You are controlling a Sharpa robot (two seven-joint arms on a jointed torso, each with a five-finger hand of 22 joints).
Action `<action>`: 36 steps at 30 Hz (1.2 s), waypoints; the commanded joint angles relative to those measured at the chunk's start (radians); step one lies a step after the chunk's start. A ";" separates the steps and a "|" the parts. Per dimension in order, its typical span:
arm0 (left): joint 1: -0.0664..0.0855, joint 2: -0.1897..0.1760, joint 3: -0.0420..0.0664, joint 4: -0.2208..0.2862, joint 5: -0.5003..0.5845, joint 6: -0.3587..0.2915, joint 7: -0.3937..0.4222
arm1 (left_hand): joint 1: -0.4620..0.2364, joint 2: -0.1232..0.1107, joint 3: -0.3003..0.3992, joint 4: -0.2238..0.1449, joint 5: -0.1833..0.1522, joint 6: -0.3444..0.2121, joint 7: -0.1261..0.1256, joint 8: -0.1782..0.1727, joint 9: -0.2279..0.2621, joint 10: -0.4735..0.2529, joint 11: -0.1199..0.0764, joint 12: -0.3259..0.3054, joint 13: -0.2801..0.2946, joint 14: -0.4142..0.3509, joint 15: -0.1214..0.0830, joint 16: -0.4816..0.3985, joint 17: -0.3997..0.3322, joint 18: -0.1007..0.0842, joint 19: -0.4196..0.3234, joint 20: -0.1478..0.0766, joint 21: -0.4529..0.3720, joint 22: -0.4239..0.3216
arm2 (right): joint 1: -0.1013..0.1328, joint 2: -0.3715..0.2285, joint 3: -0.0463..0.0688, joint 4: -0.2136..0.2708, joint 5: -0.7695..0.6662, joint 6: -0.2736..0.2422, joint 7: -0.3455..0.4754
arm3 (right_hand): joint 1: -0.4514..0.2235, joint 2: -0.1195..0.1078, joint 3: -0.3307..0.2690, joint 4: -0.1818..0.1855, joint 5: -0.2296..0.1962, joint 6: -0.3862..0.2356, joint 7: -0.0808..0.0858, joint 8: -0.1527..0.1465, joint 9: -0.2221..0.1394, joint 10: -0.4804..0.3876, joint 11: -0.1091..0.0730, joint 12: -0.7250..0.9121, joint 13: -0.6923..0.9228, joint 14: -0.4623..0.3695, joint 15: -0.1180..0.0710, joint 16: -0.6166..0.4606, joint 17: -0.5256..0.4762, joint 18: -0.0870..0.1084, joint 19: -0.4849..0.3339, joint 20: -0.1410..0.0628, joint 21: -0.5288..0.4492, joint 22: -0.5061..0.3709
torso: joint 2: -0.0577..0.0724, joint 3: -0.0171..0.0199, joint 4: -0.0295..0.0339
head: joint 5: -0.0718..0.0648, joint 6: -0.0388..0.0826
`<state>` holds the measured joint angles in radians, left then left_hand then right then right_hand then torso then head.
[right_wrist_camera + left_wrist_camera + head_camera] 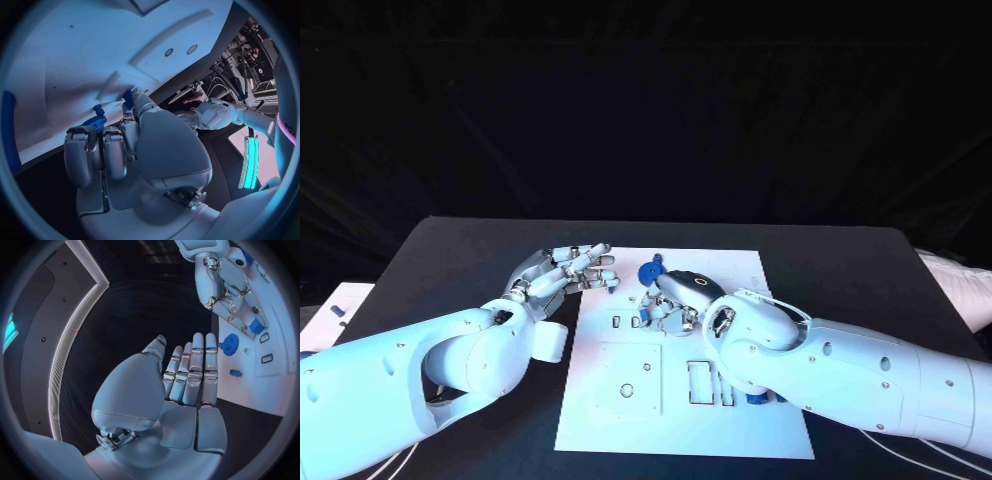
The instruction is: Assemble the parts on the task board
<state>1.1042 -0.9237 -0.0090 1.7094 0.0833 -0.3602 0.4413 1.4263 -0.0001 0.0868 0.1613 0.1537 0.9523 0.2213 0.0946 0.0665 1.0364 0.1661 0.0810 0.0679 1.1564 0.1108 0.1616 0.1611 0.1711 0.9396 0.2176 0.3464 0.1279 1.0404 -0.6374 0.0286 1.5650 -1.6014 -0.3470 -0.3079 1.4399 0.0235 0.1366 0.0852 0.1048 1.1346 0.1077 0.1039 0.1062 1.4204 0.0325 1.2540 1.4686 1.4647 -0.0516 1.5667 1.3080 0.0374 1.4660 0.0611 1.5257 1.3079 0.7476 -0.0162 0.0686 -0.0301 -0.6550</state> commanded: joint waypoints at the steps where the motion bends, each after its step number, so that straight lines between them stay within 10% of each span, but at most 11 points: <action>1: 0.000 0.001 0.000 0.004 0.002 0.019 0.011 | 0.009 0.004 0.000 -0.008 0.006 0.004 0.003 -0.005 -0.001 0.005 0.002 -0.007 -0.001 -0.004 0.002 -0.004 0.001 0.012 0.004 0.003 -0.002 -0.001 | -0.003 0.000 -0.003 -0.006 -0.042 0.058 -0.024 | -0.010 0.006 0.003 0.001 0.008 0.031 -0.021 0.007 0.013 0.019 -0.026 -0.007 -0.114 0.106 -0.005 0.004 0.263 -0.015 0.047 -0.007 0.000 0.168 | -0.001 -0.0005 -0.0003 | 0.000 -0.003; 36: 0.000 -0.001 0.000 0.005 0.002 0.019 0.010 | 0.010 0.005 0.001 -0.010 0.006 0.005 0.002 -0.005 -0.001 0.007 0.002 -0.007 -0.001 -0.003 0.002 -0.006 0.002 0.012 0.005 0.003 -0.003 -0.002 | -0.005 -0.002 -0.007 0.008 -0.067 0.161 -0.067 | -0.040 -0.016 -0.007 0.009 0.003 0.026 -0.019 0.003 0.014 0.014 -0.024 -0.019 -0.120 0.106 -0.004 0.004 0.263 -0.014 0.043 -0.006 -0.004 0.161 | 0.000 -0.0005 0.0003 | 0.001 -0.008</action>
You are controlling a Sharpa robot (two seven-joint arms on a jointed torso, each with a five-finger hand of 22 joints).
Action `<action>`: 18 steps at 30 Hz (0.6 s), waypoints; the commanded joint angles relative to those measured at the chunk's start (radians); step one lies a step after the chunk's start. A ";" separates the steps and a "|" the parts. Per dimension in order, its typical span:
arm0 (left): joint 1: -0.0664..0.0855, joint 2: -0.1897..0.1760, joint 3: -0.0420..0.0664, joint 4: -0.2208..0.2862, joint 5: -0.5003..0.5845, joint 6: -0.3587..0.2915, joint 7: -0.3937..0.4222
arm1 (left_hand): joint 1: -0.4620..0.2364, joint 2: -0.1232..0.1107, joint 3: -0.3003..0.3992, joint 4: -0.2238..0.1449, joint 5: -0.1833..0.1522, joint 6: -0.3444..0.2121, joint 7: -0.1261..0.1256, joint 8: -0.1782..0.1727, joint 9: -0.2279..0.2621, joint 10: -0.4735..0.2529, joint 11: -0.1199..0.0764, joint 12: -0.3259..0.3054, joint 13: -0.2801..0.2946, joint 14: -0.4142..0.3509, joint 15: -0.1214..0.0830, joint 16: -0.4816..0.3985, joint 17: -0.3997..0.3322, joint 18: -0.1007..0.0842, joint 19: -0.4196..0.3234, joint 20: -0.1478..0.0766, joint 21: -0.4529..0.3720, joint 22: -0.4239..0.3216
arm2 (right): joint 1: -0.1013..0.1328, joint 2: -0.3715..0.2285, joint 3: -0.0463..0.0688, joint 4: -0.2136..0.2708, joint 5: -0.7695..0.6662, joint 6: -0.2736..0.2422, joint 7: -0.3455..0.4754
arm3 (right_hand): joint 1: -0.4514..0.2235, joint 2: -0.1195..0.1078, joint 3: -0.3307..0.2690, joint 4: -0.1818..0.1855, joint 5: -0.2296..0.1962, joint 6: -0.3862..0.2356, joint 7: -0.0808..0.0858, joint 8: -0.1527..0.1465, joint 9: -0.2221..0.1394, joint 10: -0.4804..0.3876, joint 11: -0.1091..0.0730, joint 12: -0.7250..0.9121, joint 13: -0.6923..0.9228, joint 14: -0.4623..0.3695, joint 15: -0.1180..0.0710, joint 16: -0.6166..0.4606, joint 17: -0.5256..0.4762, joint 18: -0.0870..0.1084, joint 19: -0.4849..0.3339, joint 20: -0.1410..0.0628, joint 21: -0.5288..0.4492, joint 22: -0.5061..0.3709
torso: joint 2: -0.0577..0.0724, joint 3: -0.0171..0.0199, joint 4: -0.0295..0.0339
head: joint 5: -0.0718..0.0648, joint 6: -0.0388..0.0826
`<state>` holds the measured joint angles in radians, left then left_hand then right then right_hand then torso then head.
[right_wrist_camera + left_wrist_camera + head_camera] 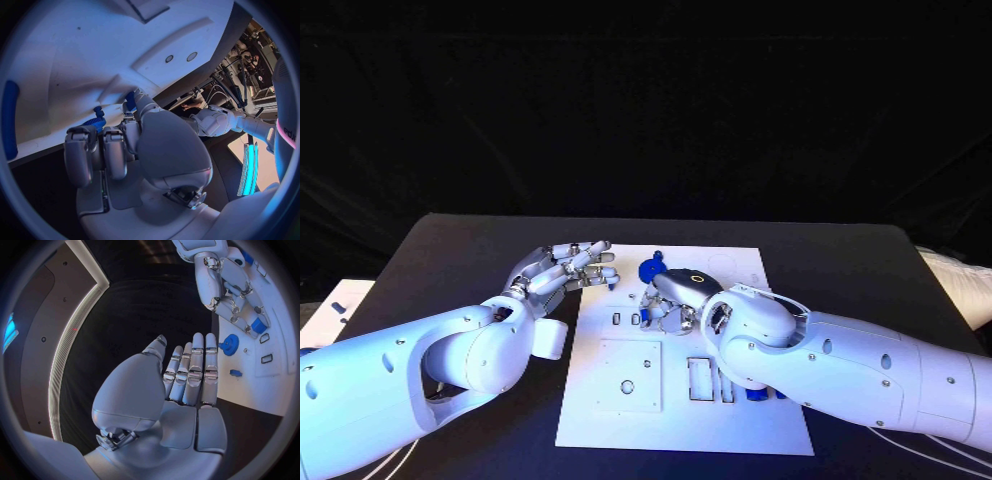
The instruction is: Assemble the parts on the task board
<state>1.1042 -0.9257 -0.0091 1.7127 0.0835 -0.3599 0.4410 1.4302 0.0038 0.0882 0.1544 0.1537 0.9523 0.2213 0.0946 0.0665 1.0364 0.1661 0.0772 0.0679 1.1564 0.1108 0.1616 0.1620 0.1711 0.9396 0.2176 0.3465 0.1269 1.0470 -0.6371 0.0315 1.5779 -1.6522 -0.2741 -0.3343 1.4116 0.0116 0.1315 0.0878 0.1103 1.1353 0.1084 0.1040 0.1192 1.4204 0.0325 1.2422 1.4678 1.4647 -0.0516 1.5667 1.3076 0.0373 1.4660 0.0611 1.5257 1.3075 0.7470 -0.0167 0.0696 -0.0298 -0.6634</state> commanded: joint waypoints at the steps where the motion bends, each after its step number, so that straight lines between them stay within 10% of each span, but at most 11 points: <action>1: 0.000 0.001 0.000 0.002 0.002 0.018 0.010 | 0.006 0.001 0.000 -0.003 0.006 0.005 0.002 -0.005 -0.001 0.007 0.002 -0.003 -0.001 -0.003 0.002 -0.006 0.001 0.012 0.005 0.003 -0.003 -0.001 | -0.011 -0.002 -0.010 -0.004 -0.018 0.088 -0.043 | -0.015 -0.006 -0.003 0.007 -0.002 0.023 -0.018 0.001 0.000 0.013 -0.023 -0.009 -0.120 0.106 -0.003 0.004 0.262 -0.013 0.043 -0.005 -0.004 0.161 | 0.001 -0.0001 -0.0006 | 0.001 0.000; 18: 0.000 0.001 0.000 0.001 0.002 0.019 0.009 | 0.006 0.001 0.000 -0.003 0.006 0.005 0.002 -0.005 -0.001 0.007 0.002 -0.003 -0.001 -0.003 0.002 -0.006 0.001 0.012 0.005 0.003 -0.003 -0.001 | -0.011 -0.002 -0.010 -0.001 -0.033 0.056 -0.078 | -0.083 -0.076 -0.039 0.052 0.026 -0.050 0.014 -0.039 -0.016 -0.030 0.005 -0.088 -0.169 0.102 0.020 -0.005 0.246 -0.010 0.032 0.015 -0.014 0.144 | 0.001 -0.0002 -0.0005 | -0.001 0.001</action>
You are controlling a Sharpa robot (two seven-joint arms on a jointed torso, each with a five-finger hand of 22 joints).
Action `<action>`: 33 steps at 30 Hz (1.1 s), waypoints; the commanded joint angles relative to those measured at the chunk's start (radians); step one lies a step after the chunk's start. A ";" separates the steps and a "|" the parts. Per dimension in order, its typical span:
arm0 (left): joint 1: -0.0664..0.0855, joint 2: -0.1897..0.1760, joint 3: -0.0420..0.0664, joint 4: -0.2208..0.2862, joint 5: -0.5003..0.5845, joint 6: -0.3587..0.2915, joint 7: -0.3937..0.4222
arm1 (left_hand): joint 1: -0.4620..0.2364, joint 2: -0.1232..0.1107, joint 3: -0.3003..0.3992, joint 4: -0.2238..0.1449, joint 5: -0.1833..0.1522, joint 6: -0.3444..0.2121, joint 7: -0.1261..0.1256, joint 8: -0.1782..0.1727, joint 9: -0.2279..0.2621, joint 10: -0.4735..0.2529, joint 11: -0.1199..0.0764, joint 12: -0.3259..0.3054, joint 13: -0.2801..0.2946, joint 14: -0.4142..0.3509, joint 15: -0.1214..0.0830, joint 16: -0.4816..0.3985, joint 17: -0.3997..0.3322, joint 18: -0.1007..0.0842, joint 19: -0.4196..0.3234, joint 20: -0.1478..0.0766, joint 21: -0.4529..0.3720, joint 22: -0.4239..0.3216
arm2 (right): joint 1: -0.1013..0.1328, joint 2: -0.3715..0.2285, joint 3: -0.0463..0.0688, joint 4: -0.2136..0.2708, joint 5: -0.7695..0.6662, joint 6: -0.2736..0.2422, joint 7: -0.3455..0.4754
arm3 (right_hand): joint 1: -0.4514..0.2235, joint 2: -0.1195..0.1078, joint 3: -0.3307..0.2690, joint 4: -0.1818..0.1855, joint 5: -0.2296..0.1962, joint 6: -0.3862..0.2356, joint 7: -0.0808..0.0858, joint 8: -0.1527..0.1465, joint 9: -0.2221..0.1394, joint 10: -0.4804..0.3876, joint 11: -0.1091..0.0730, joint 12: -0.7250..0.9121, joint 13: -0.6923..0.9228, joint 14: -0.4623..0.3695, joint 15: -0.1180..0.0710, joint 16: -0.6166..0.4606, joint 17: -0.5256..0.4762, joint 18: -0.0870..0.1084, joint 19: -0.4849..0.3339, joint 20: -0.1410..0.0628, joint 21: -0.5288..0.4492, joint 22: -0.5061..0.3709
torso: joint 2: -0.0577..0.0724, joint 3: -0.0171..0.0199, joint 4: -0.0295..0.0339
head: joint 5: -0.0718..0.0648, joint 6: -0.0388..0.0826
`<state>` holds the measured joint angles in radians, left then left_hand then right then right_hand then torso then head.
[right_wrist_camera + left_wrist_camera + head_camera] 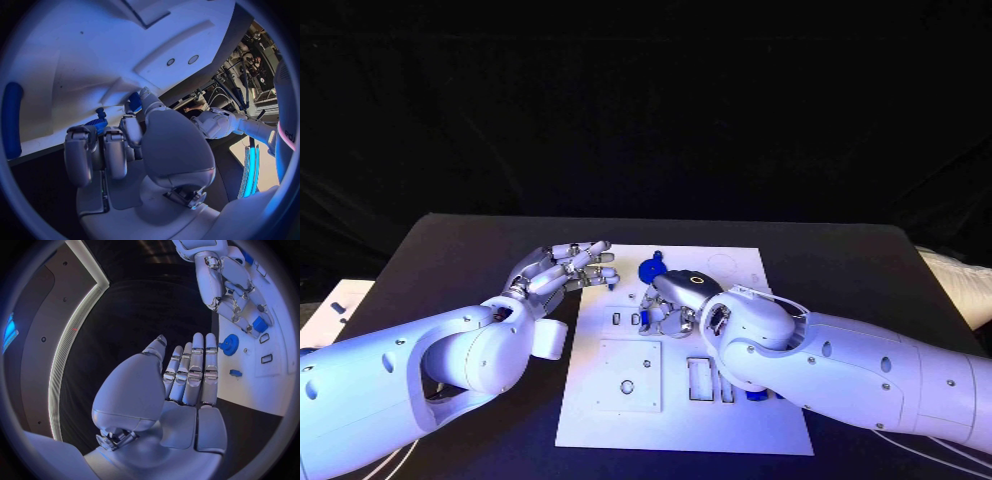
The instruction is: Assemble the parts on the task board
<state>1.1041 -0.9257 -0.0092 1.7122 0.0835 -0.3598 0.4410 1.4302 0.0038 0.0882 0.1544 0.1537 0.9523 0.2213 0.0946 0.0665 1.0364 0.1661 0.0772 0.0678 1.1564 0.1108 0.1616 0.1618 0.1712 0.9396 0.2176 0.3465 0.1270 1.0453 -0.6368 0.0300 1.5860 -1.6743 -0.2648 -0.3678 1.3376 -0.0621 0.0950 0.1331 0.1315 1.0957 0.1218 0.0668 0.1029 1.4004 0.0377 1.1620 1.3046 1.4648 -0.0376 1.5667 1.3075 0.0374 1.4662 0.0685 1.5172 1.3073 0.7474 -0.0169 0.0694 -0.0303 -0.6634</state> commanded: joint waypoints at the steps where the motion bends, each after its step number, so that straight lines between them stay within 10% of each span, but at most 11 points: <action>1: 0.000 0.001 0.000 0.001 0.002 0.019 0.009 | 0.006 0.001 0.000 -0.004 0.006 0.005 0.002 -0.005 -0.001 0.007 0.002 -0.004 -0.001 -0.003 0.002 -0.006 0.001 0.012 0.005 0.003 -0.003 -0.001 | -0.010 -0.002 -0.008 -0.008 -0.012 0.044 -0.045 | -0.011 -0.005 -0.003 0.009 0.005 -0.013 0.001 -0.002 0.000 -0.011 0.001 -0.011 -0.007 0.102 0.007 -0.005 0.246 -0.010 0.032 0.008 -0.006 0.144 | 0.000 0.0000 -0.0006 | 0.000 0.001; 16: 0.000 0.002 0.000 0.000 0.002 0.021 0.008 | 0.006 0.001 0.000 -0.004 0.006 0.005 0.002 -0.005 -0.001 0.007 0.002 -0.004 -0.001 -0.003 0.002 -0.006 0.001 0.012 0.005 0.003 -0.003 -0.001 | -0.012 -0.009 -0.008 0.008 -0.017 -0.119 -0.024 | -0.039 -0.050 -0.033 0.064 0.036 -0.054 0.009 -0.001 -0.010 -0.028 0.009 -0.041 -0.031 0.100 0.015 -0.009 0.239 -0.008 0.027 0.017 -0.012 0.136 | 0.000 0.0010 -0.0008 | -0.001 0.002; 26: 0.000 0.006 0.000 -0.018 -0.038 0.025 -0.065 | -0.016 -0.003 0.001 -0.002 0.005 0.040 -0.026 -0.006 0.001 0.091 -0.038 0.015 0.007 0.176 -0.054 0.094 0.087 0.014 0.155 -0.051 0.102 0.047 | 0.000 -0.098 0.013 0.096 0.209 -0.176 0.323 | -0.036 -0.076 -0.109 0.152 0.057 -0.125 0.031 -0.004 -0.023 -0.048 0.029 -0.048 -0.039 0.094 0.031 -0.022 0.220 -0.002 0.010 0.031 -0.029 0.109 | -0.004 0.0023 -0.0021 | 0.003 0.004; 31: 0.001 0.011 0.001 -0.043 -0.154 0.072 -0.183 | -0.052 -0.015 -0.009 0.025 -0.007 0.048 -0.053 -0.016 0.000 0.198 -0.075 0.049 0.033 0.332 -0.101 0.301 0.251 0.007 0.313 -0.102 0.274 0.140 | 0.035 -0.163 0.023 0.128 0.359 -0.174 0.430 | -0.013 -0.055 -0.120 0.151 0.071 -0.130 0.032 0.000 -0.023 -0.059 0.031 -0.057 -0.047 0.091 0.033 -0.028 0.210 0.003 -0.002 0.034 -0.040 0.090 | -0.014 0.0070 -0.0053 | 0.002 0.005; 33: 0.004 0.014 0.001 -0.052 -0.228 0.090 -0.245 | -0.068 -0.016 -0.018 0.039 -0.017 0.054 -0.059 -0.012 0.003 0.254 -0.090 0.089 0.062 0.352 -0.113 0.586 0.532 -0.012 0.363 -0.116 0.438 0.323 | 0.048 -0.192 0.024 0.135 0.435 -0.186 0.463 | 0.005 -0.039 -0.119 0.145 0.096 -0.121 0.029 0.005 -0.020 -0.054 0.028 -0.046 -0.041 0.093 0.031 -0.024 0.217 0.002 0.001 0.033 -0.039 0.094 | -0.021 0.0085 -0.0052 | 0.000 0.002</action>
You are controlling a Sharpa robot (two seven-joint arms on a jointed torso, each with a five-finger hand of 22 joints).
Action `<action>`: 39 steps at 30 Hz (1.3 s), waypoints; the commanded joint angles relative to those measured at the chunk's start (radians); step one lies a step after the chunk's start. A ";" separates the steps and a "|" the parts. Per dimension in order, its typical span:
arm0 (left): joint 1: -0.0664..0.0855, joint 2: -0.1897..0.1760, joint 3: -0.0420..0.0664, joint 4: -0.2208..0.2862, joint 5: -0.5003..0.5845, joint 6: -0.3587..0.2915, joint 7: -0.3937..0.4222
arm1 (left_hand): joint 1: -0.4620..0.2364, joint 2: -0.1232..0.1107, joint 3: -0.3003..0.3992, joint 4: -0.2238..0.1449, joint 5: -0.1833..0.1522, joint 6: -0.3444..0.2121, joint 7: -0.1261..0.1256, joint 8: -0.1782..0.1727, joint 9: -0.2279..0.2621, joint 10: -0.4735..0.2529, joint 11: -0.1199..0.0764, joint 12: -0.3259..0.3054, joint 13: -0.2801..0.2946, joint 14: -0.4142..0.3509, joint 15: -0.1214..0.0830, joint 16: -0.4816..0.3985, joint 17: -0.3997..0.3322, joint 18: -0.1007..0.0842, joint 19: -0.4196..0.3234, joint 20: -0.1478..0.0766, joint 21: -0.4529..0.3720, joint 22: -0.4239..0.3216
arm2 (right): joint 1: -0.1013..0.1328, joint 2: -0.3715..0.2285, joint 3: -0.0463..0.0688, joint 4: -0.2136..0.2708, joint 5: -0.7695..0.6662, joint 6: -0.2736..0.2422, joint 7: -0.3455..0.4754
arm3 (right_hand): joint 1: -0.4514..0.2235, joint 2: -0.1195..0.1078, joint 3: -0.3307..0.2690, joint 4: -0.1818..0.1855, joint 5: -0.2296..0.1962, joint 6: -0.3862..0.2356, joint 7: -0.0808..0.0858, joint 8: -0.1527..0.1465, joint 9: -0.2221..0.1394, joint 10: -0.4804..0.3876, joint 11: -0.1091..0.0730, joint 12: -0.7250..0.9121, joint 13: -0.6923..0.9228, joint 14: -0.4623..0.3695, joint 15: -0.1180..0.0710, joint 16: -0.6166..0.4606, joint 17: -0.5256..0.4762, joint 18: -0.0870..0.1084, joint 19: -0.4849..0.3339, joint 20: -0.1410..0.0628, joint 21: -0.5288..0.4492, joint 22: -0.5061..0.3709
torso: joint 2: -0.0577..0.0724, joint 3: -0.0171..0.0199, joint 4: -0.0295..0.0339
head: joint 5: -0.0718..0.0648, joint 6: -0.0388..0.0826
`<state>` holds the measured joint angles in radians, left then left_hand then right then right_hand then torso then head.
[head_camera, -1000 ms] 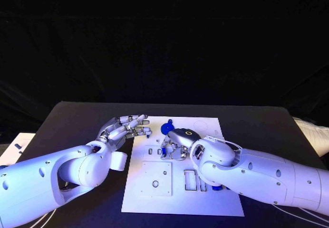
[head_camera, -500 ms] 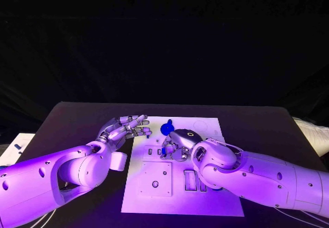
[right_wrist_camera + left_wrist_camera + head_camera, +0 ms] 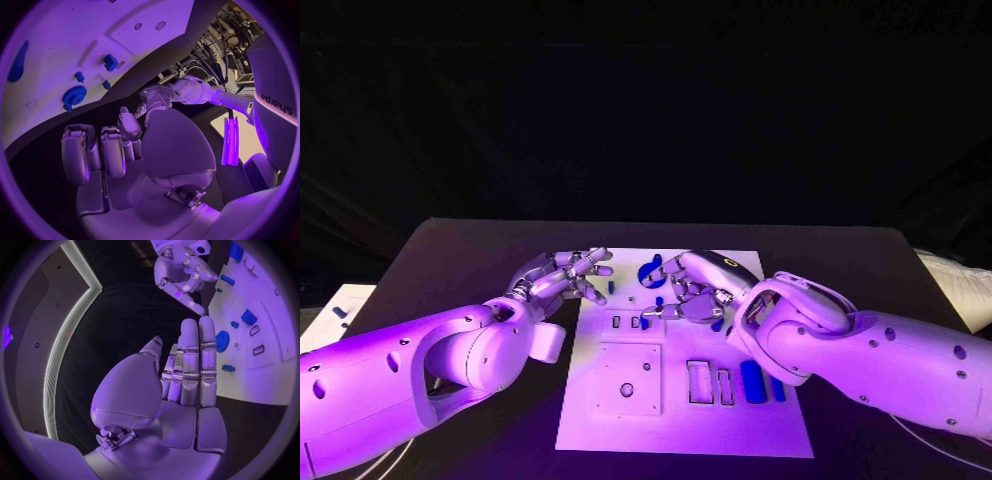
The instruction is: Assemble the parts on the task board
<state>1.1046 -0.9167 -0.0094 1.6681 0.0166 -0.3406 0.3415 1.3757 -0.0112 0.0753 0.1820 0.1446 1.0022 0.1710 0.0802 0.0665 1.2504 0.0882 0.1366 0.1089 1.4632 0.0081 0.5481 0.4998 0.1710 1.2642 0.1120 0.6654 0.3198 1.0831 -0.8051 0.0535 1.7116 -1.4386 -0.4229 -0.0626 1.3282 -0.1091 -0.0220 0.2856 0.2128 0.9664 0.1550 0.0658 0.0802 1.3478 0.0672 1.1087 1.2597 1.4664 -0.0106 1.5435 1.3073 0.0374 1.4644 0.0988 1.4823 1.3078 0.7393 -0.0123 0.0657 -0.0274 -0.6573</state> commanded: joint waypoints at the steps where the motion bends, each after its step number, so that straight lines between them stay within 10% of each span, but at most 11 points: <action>1: 0.006 0.007 0.002 -0.013 -0.198 0.083 -0.185 | -0.017 -0.008 -0.015 0.015 -0.007 0.005 -0.024 0.010 0.004 0.049 -0.022 0.064 0.052 0.041 -0.012 0.363 0.354 -0.021 0.058 -0.025 0.226 0.247 | 0.017 -0.041 0.002 0.014 0.243 -0.034 0.172 | 0.021 0.014 0.000 -0.010 0.024 0.010 -0.005 0.007 0.003 -0.001 -0.002 0.009 0.004 0.092 0.003 -0.001 0.217 0.002 0.003 0.002 -0.004 0.093 | -0.014 0.0044 -0.0014 | -0.002 -0.004; 6: 0.034 0.022 0.003 -0.040 -0.372 0.173 -0.419 | -0.060 -0.007 -0.061 0.057 -0.011 0.046 -0.049 0.088 0.031 0.053 -0.050 0.381 0.311 0.075 -0.052 0.916 0.938 -0.081 0.124 -0.040 0.598 0.714 | 0.050 -0.119 0.003 0.024 0.416 -0.064 0.191 | 0.046 0.041 0.004 -0.020 0.089 0.018 -0.008 0.009 0.005 -0.001 -0.006 0.009 0.001 0.090 -0.001 -0.006 0.211 0.002 0.003 -0.002 -0.005 0.091 | -0.028 0.0127 -0.0047 | 0.007 -0.013; 15: 0.114 0.092 0.005 -0.112 -0.792 0.376 -0.798 | -0.093 0.025 -0.093 0.104 -0.009 0.050 -0.080 0.253 0.137 0.052 -0.077 0.965 0.884 0.108 -0.054 1.023 1.071 -0.114 0.180 -0.050 0.766 0.967 | 0.078 -0.201 0.003 0.035 0.519 -0.096 0.129 | 0.085 0.079 0.027 -0.039 0.113 0.034 -0.010 0.014 0.009 0.011 -0.011 0.028 0.011 0.089 -0.004 -0.010 0.205 0.002 0.004 -0.006 -0.006 0.091 | -0.040 0.0243 -0.0155 | 0.025 -0.019; 27: 0.171 0.230 0.005 -0.205 -1.022 0.468 -0.986 | -0.203 0.054 -0.240 0.106 -0.080 -0.011 -0.114 0.467 0.341 0.099 -0.106 1.096 1.032 0.108 -0.081 1.023 1.071 -0.132 0.217 -0.072 0.820 1.069 | 0.083 -0.217 0.002 0.041 0.502 -0.093 0.069 | 0.112 0.072 0.030 -0.061 0.109 0.038 -0.011 0.013 0.009 0.008 -0.012 0.023 0.006 0.088 -0.006 -0.013 0.201 0.003 0.002 -0.007 -0.009 0.086 | -0.039 0.0245 -0.0143 | 0.033 -0.029; 39: 0.179 0.315 0.004 -0.271 -1.049 0.535 -1.039 | -0.211 0.074 -0.267 0.110 -0.085 -0.032 -0.121 0.508 0.396 0.110 -0.107 1.114 1.057 0.108 -0.083 1.023 1.071 -0.137 0.227 -0.074 0.830 1.091 | 0.083 -0.211 0.002 0.037 0.487 -0.085 0.046 | 0.107 0.070 0.026 -0.060 0.110 0.040 -0.011 0.013 0.010 0.005 -0.011 0.017 0.002 0.086 -0.006 -0.019 0.192 0.005 -0.004 -0.008 -0.014 0.077 | -0.039 0.0239 -0.0149 | 0.037 -0.038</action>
<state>1.2816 -0.6072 -0.0054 1.4015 -0.9999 0.1340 -0.6571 1.1643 0.0539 -0.1867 0.2912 0.0627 0.9760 0.0503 0.5845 0.4632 1.3527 -0.0178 1.2455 1.1650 1.4671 -0.0683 1.5678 1.3079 0.0467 1.4650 0.0424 1.4936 1.3080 1.1662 -1.0174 0.0555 1.7484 -0.9406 -0.5105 0.0014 1.4333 -0.0357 0.0072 0.2286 0.3234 0.9998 0.1471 0.0767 0.0883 1.3551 0.0600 1.1312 1.2631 1.4664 -0.0107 1.5279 1.3078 0.0374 1.4606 0.0950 1.4732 1.3074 0.7005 0.0116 0.0519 0.0083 -0.6935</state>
